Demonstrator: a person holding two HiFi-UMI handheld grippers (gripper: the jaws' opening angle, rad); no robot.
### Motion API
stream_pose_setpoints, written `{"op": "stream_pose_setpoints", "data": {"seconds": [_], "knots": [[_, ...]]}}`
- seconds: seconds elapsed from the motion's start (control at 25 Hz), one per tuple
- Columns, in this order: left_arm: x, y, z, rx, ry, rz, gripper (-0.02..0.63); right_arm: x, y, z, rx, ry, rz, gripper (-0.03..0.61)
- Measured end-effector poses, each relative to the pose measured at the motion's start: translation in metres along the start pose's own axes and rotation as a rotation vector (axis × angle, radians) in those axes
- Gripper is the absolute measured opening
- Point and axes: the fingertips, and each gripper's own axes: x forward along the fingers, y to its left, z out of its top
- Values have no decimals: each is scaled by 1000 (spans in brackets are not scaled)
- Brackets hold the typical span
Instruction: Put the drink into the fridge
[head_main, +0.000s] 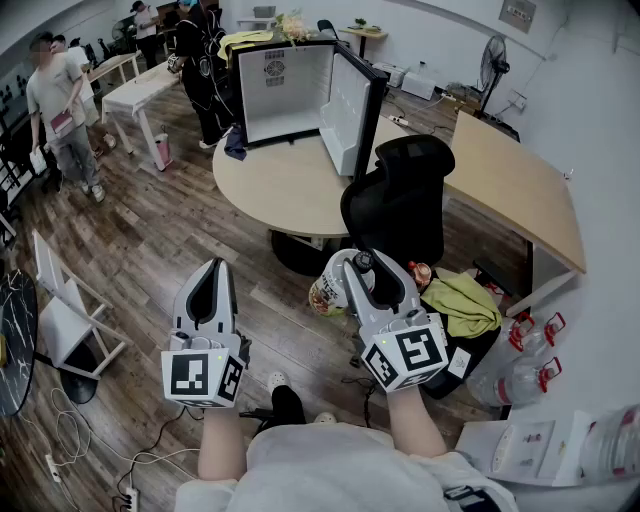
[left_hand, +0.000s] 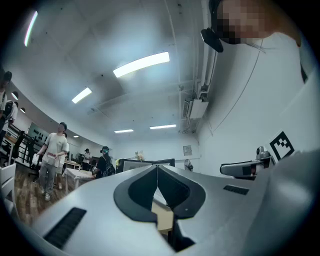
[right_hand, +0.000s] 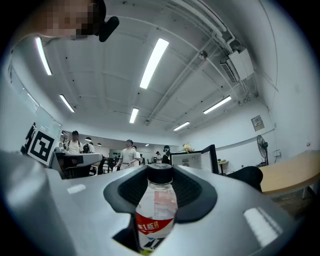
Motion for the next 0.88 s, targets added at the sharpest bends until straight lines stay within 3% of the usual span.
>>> {"op": "stream_pose_setpoints", "data": {"seconds": [0.4,0.88], "knots": [[31,18,-4,-2,-3,-11,9,32,-11,-6,11,5,-20,160],[106,75,-7,6,-42,-44,9,121,-26,-14,-3,-18,-59,160]]}}
